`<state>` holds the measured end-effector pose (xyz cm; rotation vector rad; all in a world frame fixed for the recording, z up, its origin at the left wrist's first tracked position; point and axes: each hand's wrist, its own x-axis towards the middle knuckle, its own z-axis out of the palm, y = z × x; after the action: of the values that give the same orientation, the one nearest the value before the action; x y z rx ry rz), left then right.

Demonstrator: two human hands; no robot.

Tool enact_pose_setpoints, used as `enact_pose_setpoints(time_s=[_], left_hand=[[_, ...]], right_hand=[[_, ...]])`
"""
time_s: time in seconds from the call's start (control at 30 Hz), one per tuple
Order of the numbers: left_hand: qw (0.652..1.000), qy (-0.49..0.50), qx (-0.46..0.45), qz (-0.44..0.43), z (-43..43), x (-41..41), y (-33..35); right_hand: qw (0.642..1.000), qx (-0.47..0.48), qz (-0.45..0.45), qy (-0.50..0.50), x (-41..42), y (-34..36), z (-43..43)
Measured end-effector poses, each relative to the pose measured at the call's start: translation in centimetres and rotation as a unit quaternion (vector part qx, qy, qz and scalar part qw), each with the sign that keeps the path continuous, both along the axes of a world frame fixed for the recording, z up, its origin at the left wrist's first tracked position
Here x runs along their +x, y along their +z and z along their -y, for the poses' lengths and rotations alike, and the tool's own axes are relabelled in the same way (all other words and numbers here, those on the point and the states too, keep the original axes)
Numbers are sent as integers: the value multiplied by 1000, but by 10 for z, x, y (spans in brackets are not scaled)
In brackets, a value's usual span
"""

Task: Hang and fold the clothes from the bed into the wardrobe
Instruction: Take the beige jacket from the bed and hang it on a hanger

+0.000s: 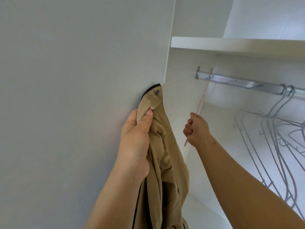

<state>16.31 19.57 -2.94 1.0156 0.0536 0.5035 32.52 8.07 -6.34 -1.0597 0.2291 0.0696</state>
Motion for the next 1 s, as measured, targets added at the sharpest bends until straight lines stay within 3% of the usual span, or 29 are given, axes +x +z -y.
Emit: enact_pose_setpoints(time_s=[0.43,0.67,0.8,1.0], left_hand=[[998,-52,23,-21,5,-17,-8],[993,-89,62,-54,11,-28,-20],[991,-83,82,-69,13,-45,-31],[985,-74,134,-80,29,-67,-31]], right_hand=[[993,-94,77,7,-106,-25,52],[982,-152,105,-35,-179,-56,75],[961,-230,131,-84,-213,-84,79],[965,-249,72,-30,-221,-65,88]])
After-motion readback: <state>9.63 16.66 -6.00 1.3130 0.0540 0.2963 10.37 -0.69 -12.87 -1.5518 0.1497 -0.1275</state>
